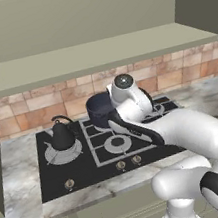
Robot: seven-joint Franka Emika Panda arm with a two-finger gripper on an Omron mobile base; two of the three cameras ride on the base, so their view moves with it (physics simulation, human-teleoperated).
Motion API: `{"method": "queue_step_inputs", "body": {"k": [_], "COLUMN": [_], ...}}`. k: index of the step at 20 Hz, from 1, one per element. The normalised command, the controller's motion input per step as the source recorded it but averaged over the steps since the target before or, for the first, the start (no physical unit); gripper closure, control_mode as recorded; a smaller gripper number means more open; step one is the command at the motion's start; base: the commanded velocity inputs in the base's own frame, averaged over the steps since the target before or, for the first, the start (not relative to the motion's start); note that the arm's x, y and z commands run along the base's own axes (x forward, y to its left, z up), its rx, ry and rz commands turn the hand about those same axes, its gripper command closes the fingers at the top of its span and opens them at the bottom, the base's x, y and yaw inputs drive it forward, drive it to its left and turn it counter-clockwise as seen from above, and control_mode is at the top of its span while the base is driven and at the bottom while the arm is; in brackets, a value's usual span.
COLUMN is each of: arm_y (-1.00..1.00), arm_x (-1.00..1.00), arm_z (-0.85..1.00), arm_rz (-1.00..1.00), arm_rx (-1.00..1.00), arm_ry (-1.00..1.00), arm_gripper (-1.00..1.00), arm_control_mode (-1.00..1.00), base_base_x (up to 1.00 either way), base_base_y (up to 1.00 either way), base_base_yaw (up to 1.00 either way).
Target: Pick the kettle from the cabinet and place it on a stove burner. Then pick the pot from the counter and place it on another stove burner. Finally, turn both burners on.
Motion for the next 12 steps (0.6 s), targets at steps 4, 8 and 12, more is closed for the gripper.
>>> {"method": "queue_step_inputs", "body": {"k": [4, 8, 12], "arm_y": [0.0, 0.0, 0.0], "arm_x": [-0.3, -0.17, -0.13], "arm_z": [0.43, 0.38, 0.23], "arm_rz": [0.03, 0.05, 0.09], "arm_rx": [0.0, -0.03, -0.08], "arm_ry": [0.04, 0.09, 0.1], "arm_gripper": [-1.0, -1.0, -1.0], "arm_control_mode": [-1.0, -1.0, -1.0], "base_base_x": [0.0, 0.0, 0.0], "base_base_y": [0.0, 0.0, 0.0], "base_base_yaw": [0.0, 0.0, 0.0]}}
